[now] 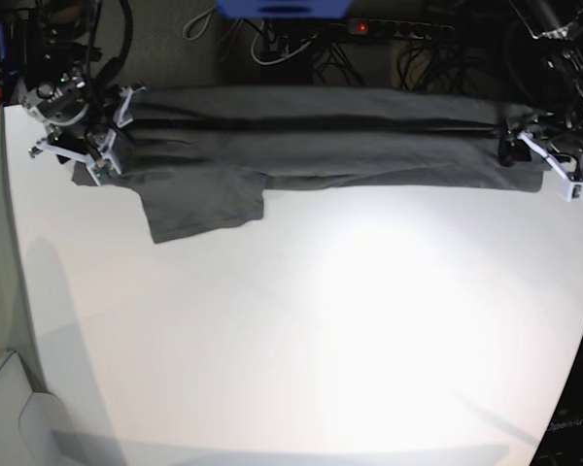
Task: Layout the t-shirt on the table in an organized manner, then fold the t-shirt properly
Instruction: 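Lower the folded edge with both grippers and release, then grasp the protruding sleeve with the right gripper and tuck it under the fold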
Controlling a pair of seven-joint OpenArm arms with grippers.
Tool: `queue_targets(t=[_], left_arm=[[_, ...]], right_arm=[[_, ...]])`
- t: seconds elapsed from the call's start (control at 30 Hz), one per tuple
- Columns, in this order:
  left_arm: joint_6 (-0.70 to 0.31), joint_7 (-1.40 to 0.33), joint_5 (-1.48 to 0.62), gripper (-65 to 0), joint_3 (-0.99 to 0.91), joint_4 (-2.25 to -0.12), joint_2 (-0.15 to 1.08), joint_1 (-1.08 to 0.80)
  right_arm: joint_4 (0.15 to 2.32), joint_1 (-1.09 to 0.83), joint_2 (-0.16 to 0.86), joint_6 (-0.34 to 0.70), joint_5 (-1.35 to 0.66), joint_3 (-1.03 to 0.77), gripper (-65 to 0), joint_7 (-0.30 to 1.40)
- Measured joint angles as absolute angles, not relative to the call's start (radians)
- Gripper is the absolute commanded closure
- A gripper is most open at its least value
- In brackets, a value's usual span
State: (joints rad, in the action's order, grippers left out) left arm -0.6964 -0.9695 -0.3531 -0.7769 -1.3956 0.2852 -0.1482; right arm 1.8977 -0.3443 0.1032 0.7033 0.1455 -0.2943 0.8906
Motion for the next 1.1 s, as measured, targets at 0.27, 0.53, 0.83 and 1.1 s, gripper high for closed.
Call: queue_targets(t=[0.27,0.53,0.83,1.1], left_arm=[[-0.701,-0.936,-0.375,-54.8,-0.784,-1.328,0.296,-0.135],[-0.700,-0.889,-0.368,-54.8,-0.779,-1.321,0.294,-0.136],[-0.700,-0.890,-0.368,-54.8,-0.778,-1.321,0.294,-0.135],[-0.700,-0.889,-0.370,-54.8,-0.779,-1.321,0.294,-0.135]], right_arm=[[1.993,-0.303,0.134,0.703,0.144,-0.296,-32.6,0.896],[1.991,-0.176,0.186,0.703,0.144,-0.289,-32.6,1.037],[1.966,-0.065,0.190,0.703,0.139,-0.095,-32.7,1.097],[1.666,0.159,0.112,0.702,0.146,0.027,-32.7,1.155]])
